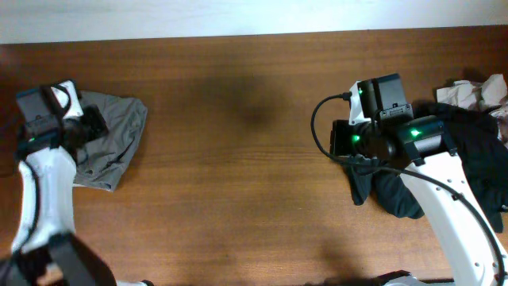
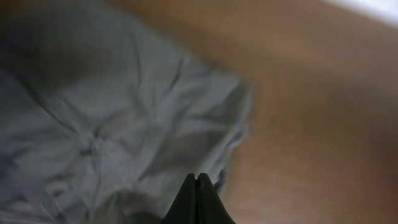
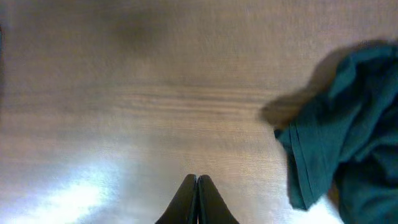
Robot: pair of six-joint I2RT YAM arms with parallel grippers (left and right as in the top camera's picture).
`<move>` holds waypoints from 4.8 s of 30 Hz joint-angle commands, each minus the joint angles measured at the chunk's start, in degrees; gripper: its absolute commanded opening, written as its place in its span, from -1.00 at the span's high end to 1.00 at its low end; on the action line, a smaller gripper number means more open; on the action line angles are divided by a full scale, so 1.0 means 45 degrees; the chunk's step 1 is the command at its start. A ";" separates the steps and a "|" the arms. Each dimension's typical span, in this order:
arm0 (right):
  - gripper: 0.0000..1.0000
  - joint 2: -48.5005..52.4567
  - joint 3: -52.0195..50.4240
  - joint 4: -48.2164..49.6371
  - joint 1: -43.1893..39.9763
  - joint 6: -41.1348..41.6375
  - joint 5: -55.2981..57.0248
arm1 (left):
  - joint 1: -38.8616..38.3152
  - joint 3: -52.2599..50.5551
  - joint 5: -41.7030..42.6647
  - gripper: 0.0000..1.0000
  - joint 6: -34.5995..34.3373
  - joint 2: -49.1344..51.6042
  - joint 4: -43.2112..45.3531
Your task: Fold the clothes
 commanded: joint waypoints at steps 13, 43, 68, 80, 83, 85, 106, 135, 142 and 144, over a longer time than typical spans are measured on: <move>0.55 -0.2982 0.0520 0.0253 -0.0049 -0.1418 0.1632 | -0.6397 0.0097 0.0680 0.97 0.3988 -0.2769 -0.0398; -0.98 -0.6776 0.0515 0.0646 -0.0049 -0.1792 0.0141 | -0.9311 0.0092 -0.3070 -0.99 0.3925 -0.6693 -0.2414; -0.98 -1.2740 -0.4974 0.1982 -0.1520 -0.2365 0.5095 | -0.9311 0.0092 -0.3070 -0.99 0.3929 -0.6693 -0.2419; -0.98 -1.7418 -1.2313 0.4279 -0.2618 -0.2273 0.3468 | -0.9311 0.0092 -0.3070 -0.99 0.3925 -0.6693 -0.2419; -0.98 -1.7476 -1.3138 0.4838 -0.2618 -0.2273 0.3283 | -0.9311 0.0092 -0.3070 -0.99 0.3925 -0.6693 -0.2419; -0.98 -1.7476 -1.3556 0.5314 -0.2623 -0.2273 0.3220 | -0.9311 0.0092 -0.3070 -1.00 0.3925 -0.6693 -0.2419; -0.98 -1.7452 -1.5212 0.7053 -0.2618 -0.2278 0.2759 | -0.9311 0.0092 -0.3070 -0.99 0.3925 -0.6693 -0.2419; -0.98 -1.7452 -1.5212 0.7053 -0.2618 -0.2278 0.2759 | -0.8408 -0.1715 -0.3968 -1.00 0.3920 -0.8748 -0.0709; -0.98 -1.7452 -1.5212 0.7048 -0.2618 -0.2278 0.2759 | -0.7116 -0.6751 -0.2603 -0.99 0.3672 -1.1759 0.4342; -0.98 -1.7452 -1.5212 0.7053 -0.2618 -0.2278 0.2754 | -0.6960 -0.7791 -0.2613 -0.99 0.3483 -1.2687 0.4925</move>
